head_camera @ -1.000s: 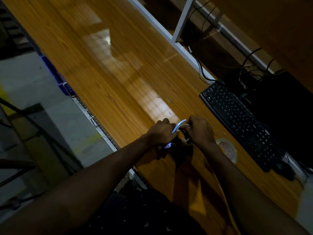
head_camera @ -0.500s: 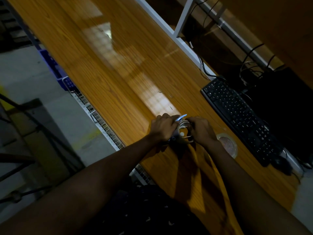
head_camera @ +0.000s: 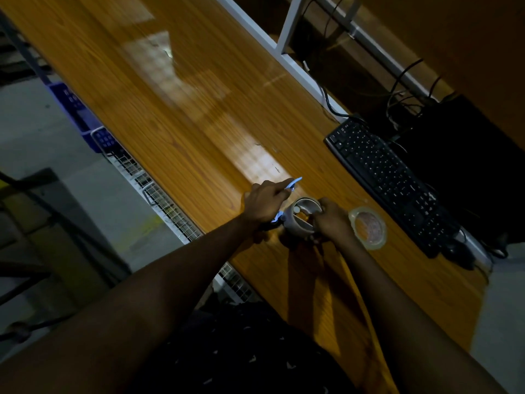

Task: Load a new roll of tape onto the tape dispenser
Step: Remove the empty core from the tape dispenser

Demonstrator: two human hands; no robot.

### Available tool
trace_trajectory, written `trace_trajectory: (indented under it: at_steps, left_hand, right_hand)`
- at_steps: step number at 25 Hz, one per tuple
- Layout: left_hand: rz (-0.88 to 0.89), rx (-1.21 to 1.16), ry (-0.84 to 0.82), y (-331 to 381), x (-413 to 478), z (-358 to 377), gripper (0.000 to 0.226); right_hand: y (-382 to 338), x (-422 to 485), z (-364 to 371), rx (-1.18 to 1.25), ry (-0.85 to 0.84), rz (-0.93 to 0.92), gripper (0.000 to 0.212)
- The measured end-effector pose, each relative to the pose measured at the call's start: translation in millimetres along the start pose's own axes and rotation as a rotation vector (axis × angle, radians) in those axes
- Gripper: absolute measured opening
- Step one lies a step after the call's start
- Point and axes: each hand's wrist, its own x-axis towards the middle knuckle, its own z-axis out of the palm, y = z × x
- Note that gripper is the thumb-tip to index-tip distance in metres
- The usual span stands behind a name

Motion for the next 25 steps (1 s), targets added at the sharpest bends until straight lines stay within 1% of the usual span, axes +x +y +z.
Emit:
trace_trajectory:
  at_steps: [1, 2, 4, 6, 7, 8, 10, 12, 15, 18, 20, 23, 25]
  left_hand:
    - [0.014, -0.029, 0.004, 1.2, -0.2, -1.9, 0.035]
    - [0.015, -0.044, 0.007, 0.8, 0.4, -1.9, 0.034]
    - [0.002, -0.055, -0.001, -0.7, 1.4, -0.1, 0.033]
    - [-0.028, -0.061, -0.002, -3.8, 3.7, 3.8, 0.034]
    - [-0.041, -0.059, 0.001, -4.6, 4.5, 4.9, 0.035]
    - [-0.049, -0.06, -0.004, -5.0, 4.6, 5.3, 0.035]
    - [-0.048, -0.073, -0.002, -5.7, 5.8, 5.6, 0.035]
    - [-0.057, -0.093, 0.004, -4.8, 5.9, 4.5, 0.035]
    - [-0.071, -0.105, 0.013, -6.0, 6.9, 4.9, 0.033]
    - [-0.053, -0.102, 0.036, -5.3, 6.4, 4.0, 0.033]
    - [-0.043, -0.1, 0.023, -5.4, 7.7, 2.8, 0.033]
    - [0.006, -0.084, 0.004, -8.4, 9.3, 3.1, 0.038]
    - [0.0, -0.066, -0.003, -10.3, 10.0, 3.5, 0.042]
  right_hand:
    - [-2.0, 0.6, -4.2, 0.005, -0.044, -0.009, 0.024]
    - [-3.9, 0.7, -7.2, -0.007, -0.093, -0.035, 0.04]
    - [-8.9, -1.6, -8.0, -0.096, -0.2, -0.124, 0.067]
    - [-11.7, -1.9, -4.0, -0.228, -0.249, -0.219, 0.083]
    - [-12.5, -2.5, -2.1, -0.273, -0.234, -0.253, 0.085]
    - [-13.5, -3.6, -0.7, -0.304, -0.207, -0.278, 0.083]
    - [-16.0, -5.3, -0.9, -0.351, -0.143, -0.318, 0.072]
    - [-20.5, -7.0, -4.9, -0.392, -0.11, -0.338, 0.067]
    - [-30.6, -10.8, -12.2, -0.456, -0.097, -0.341, 0.07]
    - [-42.0, -14.7, -20.5, -0.481, -0.094, -0.324, 0.067]
    - [-47.9, -17.3, -26.5, -0.494, -0.103, -0.306, 0.067]
    - [-57.4, -21.0, -39.3, -0.475, -0.102, -0.291, 0.071]
    - [-65.7, -23.3, -50.1, -0.412, -0.09, -0.306, 0.073]
